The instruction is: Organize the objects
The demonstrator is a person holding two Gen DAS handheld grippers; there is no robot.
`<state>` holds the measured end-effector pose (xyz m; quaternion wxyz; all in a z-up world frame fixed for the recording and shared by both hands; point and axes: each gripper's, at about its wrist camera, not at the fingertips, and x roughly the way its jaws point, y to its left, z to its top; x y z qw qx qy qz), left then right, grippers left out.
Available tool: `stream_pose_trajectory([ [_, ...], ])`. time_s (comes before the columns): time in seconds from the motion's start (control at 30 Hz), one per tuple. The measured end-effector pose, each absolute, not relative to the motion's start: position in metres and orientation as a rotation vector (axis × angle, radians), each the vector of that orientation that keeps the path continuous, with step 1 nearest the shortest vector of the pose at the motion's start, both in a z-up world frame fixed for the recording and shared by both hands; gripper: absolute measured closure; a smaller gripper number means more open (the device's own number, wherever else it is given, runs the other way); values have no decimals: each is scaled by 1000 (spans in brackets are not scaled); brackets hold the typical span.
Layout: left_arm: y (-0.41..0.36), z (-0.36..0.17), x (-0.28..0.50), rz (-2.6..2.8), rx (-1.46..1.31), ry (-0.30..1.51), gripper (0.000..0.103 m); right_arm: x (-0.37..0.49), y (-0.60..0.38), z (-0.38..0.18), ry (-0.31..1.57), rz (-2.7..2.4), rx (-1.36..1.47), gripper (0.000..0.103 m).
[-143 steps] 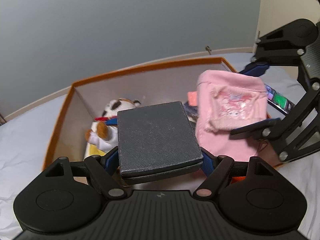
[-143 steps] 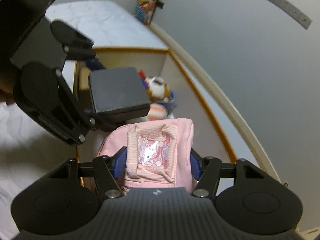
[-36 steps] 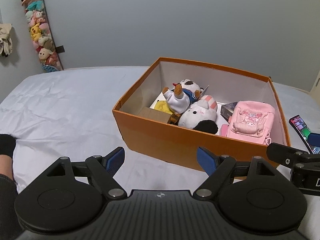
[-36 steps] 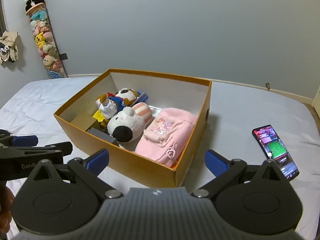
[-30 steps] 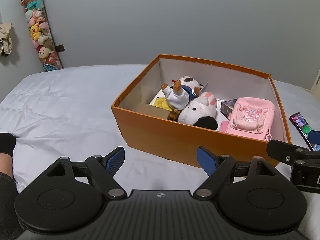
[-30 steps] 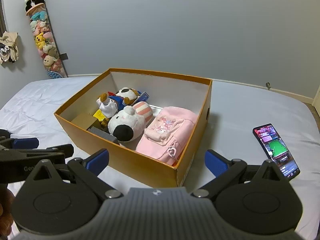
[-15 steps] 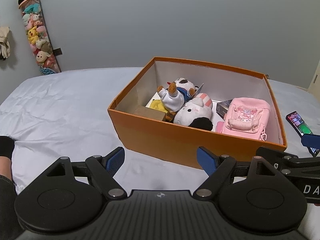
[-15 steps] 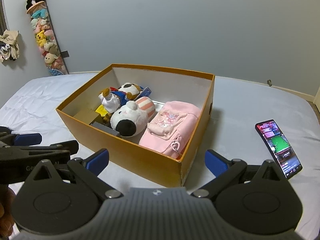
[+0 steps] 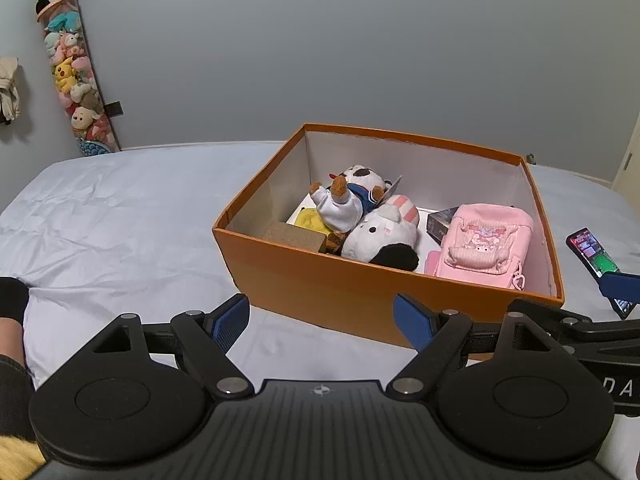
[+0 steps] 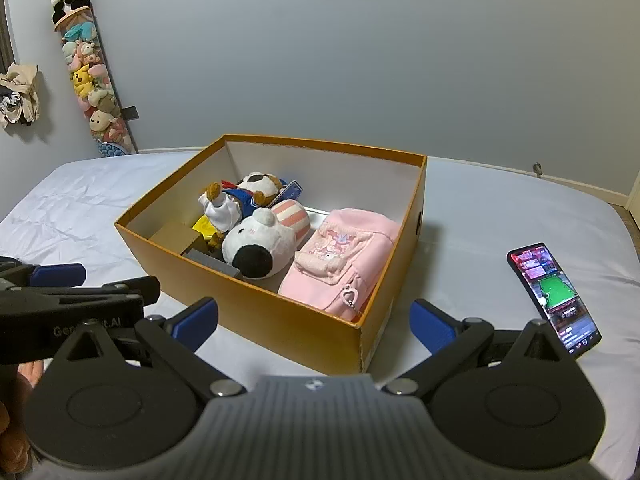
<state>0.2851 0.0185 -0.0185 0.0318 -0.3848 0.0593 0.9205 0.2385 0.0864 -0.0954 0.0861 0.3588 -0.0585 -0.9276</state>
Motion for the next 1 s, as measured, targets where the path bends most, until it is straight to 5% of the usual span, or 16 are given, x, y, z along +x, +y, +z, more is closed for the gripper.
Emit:
stream_pose_trajectory([
  [1.0,48,-7,288,2899,-1178,268,7,239,111,-95,-216,-2744,1054,1],
])
